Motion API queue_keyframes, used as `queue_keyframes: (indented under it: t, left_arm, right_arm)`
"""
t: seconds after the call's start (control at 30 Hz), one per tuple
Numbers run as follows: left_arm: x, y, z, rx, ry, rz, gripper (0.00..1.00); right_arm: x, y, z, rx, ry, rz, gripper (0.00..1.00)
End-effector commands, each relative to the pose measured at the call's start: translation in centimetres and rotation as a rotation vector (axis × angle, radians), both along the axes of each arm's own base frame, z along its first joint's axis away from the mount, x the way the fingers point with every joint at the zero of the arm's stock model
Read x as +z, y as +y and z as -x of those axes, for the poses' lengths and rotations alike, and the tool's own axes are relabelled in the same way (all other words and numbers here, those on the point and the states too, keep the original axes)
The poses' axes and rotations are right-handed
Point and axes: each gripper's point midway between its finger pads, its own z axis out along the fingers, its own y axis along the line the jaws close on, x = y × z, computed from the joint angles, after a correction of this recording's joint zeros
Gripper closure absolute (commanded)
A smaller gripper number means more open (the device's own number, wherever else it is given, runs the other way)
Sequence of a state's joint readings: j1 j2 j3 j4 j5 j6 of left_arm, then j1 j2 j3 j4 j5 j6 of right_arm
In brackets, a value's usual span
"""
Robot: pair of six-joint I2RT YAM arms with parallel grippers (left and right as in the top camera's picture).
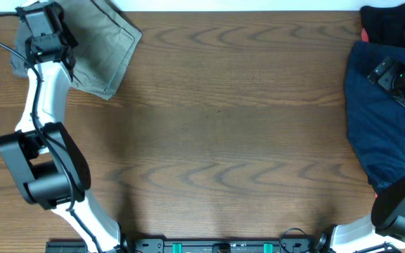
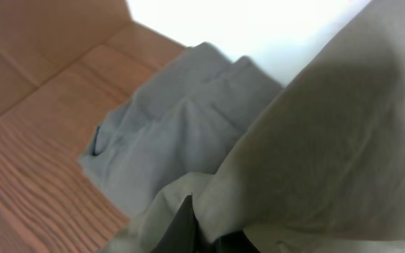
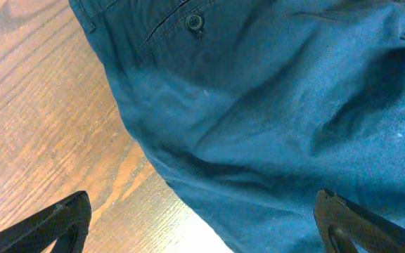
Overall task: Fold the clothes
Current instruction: 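Carry the folded trousers to the top left onto the grey trousers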
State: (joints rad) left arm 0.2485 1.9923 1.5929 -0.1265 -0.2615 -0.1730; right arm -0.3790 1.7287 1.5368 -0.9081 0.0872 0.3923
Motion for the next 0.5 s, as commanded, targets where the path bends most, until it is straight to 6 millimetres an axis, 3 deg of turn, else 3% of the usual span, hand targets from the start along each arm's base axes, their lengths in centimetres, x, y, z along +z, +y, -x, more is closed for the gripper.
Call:
queue_keyframes:
  t: [0.0, 0.2, 0.47]
  left_arm:
    - [0.9, 2.5, 0.4, 0.109, -0.028, -0.039, 0.94]
    - [-0.5, 4.4, 1.2, 0.176, 0.006, -0.066, 0.94]
    - [-2.5, 5.1, 1.5, 0.188, 0.050, -0.057, 0.93]
  right_arm:
    - [0.1, -0.1, -0.3, 0.011, 0.006, 0.016, 0.01]
    - [0.1, -0.1, -0.3, 0.011, 0.005, 0.017, 0.01]
    - [0.1, -0.1, -0.3, 0.011, 0.006, 0.016, 0.01]
